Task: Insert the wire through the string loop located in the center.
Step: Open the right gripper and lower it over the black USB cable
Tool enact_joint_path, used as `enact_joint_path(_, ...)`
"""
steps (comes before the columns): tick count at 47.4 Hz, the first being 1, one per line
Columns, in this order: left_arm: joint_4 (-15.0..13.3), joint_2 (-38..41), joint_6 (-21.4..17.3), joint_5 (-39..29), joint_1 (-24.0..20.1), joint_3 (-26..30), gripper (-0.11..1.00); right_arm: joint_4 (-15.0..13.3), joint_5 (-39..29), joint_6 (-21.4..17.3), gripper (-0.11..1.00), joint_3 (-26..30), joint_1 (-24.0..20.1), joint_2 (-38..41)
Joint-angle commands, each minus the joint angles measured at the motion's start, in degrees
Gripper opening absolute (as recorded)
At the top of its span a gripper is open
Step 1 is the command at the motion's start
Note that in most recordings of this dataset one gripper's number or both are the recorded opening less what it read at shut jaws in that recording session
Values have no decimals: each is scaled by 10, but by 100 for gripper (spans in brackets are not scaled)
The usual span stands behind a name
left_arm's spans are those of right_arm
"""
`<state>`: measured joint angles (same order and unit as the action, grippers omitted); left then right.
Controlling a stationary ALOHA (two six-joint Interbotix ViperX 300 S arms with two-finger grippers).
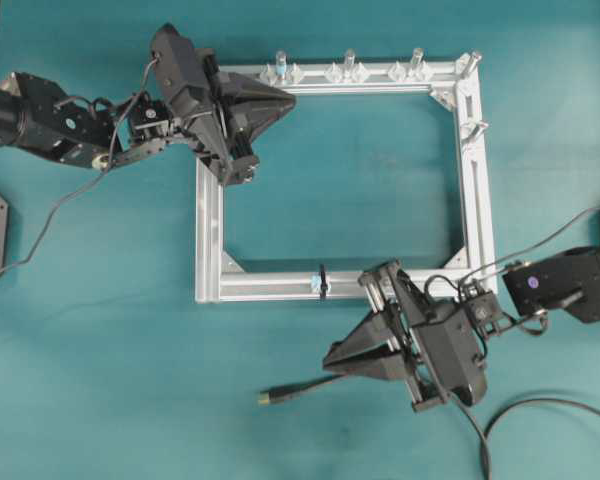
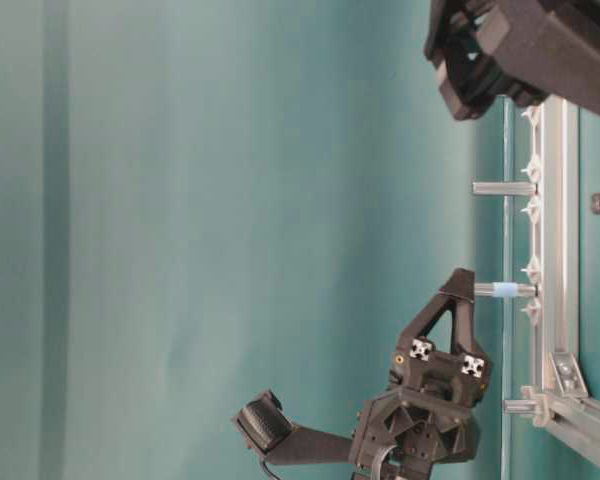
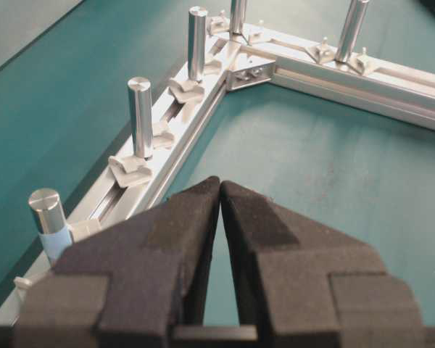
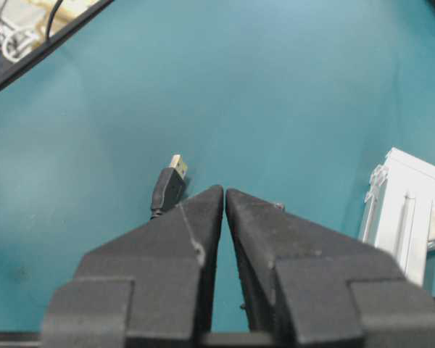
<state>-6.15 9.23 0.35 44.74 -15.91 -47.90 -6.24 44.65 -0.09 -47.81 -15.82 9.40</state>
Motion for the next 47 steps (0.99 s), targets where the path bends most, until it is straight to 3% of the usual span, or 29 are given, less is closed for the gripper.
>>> enact_joint_path(1, 19, -45, 0, -28, 6, 13, 15, 0, 5, -3, 19, 11, -4, -11)
enact_joint_path(3, 19, -57, 0, -52, 5, 15, 13, 0, 5, -3, 17, 12, -4, -11)
enact_joint_path(6, 19, -75, 0, -92, 5, 19, 1, 0, 5, -5, 5, 16, -4, -12)
enact_joint_path(8, 19, -84, 1, -118, 5, 23, 0, 0, 5, -6, 0, 16, -4, -12)
enact_joint_path(14, 19, -103, 14, -172, 9, 29, 0, 0, 5, -7, 0, 16, -4, -12)
enact_joint_path(26, 19, -103, 63, -180, 25, 22, 0, 1, -14, -8, 0, 21, -5, -16)
enact_joint_path(34, 23, -106, 61, -188, 33, 18, 0, 1, -54, -7, 0, 29, -5, -16)
enact_joint_path(47, 24, -107, 59, -198, 33, 18, 0, 0, -65, -8, 0, 33, -7, -16)
